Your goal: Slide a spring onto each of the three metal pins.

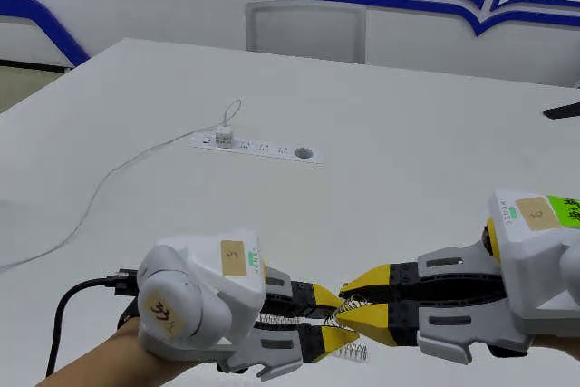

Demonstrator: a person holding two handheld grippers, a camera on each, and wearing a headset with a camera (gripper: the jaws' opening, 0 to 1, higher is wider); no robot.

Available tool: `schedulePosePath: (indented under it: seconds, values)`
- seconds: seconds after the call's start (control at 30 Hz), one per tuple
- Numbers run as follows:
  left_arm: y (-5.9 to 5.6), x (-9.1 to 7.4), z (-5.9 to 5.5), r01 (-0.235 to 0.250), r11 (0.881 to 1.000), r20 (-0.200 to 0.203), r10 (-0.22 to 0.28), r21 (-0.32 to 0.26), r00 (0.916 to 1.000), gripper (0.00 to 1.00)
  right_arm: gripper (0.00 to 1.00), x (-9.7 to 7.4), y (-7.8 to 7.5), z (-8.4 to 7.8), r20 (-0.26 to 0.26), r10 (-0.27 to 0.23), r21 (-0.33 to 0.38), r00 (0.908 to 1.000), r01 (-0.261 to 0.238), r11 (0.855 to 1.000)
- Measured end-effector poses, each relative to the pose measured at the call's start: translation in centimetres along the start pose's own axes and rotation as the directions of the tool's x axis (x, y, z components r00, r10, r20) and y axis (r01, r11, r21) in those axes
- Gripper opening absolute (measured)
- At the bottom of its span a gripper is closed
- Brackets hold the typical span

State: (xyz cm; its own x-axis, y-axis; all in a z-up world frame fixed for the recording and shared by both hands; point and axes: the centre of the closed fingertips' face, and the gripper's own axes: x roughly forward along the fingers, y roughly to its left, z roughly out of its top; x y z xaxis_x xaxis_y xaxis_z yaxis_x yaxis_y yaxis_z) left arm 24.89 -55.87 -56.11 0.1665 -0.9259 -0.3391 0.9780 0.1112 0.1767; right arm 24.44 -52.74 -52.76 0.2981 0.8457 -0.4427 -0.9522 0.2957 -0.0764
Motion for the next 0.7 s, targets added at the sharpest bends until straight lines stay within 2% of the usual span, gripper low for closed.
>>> schedulePosePath:
  seconds: [0.13,0.27,0.4,0.7]
  values:
    - [0.5,0.1,0.3,-0.009,0.999,0.017,0.009,-0.039,0.9998,0.12,0.1,-0.2,-0.4,0.2,0.005,-0.01,0.004,0.9999,0.01,1.0]
    - [0.7,0.1,-0.4,-0.01,0.998,-0.011,0.009,-0.068,0.9999,0.14,0.1,-0.3,-0.6,0.7,0.015,-0.015,0.003,0.9998,0.015,1.0]
    - [0.7,-0.1,-0.5,-0.013,0.996,-0.006,0.013,-0.091,0.9999,0.19,0.1,-0.4,-1.1,0.9,0.015,-0.024,0.002,0.9996,0.024,1.0]
    - [1.9,-0.9,-1.3,-0.066,0.987,-0.016,0.065,-0.146,0.9978,0.35,0.1,-1.0,-2.2,0.9,0.009,-0.051,0.004,0.9987,0.051,0.999]
